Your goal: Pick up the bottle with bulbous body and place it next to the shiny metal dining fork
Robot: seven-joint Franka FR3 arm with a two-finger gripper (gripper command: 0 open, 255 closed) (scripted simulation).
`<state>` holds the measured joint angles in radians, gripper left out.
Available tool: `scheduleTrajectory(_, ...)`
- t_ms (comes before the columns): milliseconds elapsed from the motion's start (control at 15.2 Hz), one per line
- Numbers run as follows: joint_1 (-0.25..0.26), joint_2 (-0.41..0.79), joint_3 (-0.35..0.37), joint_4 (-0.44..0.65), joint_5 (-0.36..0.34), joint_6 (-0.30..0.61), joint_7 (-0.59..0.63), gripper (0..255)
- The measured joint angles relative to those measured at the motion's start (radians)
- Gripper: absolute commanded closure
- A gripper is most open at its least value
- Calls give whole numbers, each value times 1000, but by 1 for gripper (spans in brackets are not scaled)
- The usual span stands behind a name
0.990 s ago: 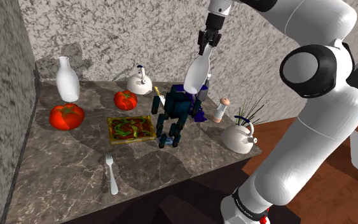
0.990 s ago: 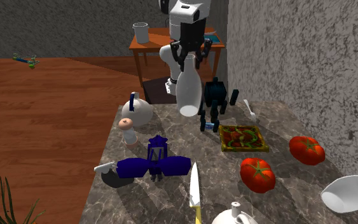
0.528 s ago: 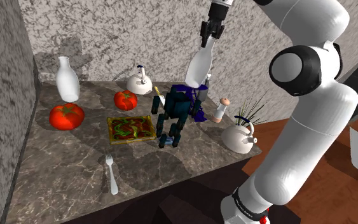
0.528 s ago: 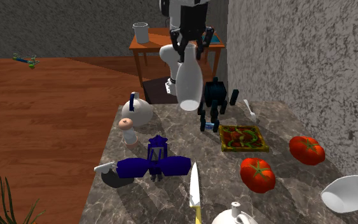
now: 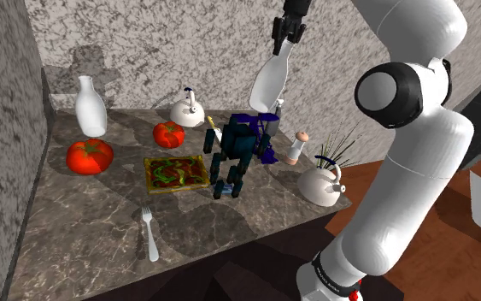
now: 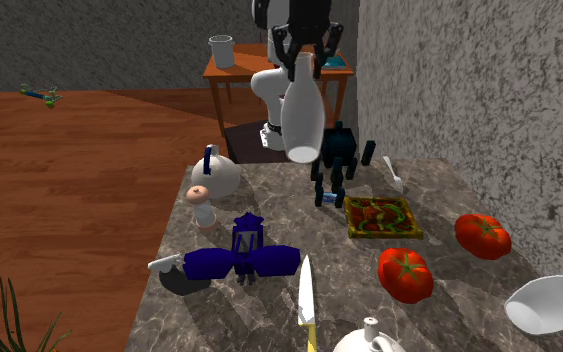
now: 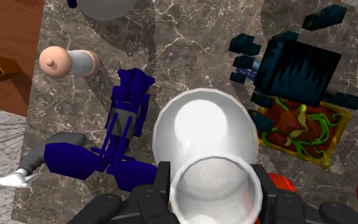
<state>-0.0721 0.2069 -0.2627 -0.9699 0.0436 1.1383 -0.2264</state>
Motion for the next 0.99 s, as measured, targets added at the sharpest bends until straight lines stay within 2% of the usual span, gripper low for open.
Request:
scheduleTrajectory(198, 56, -130, 27, -170, -35, 45, 64, 255)
scheduleTrajectory(330, 88, -193, 53, -247, -49, 60, 116, 255)
scheduleTrajectory(792, 168, -378, 150, -467, -67, 95, 289, 255)
scheduleTrajectory(990, 195, -437, 196, -521, -60, 89, 364, 255)
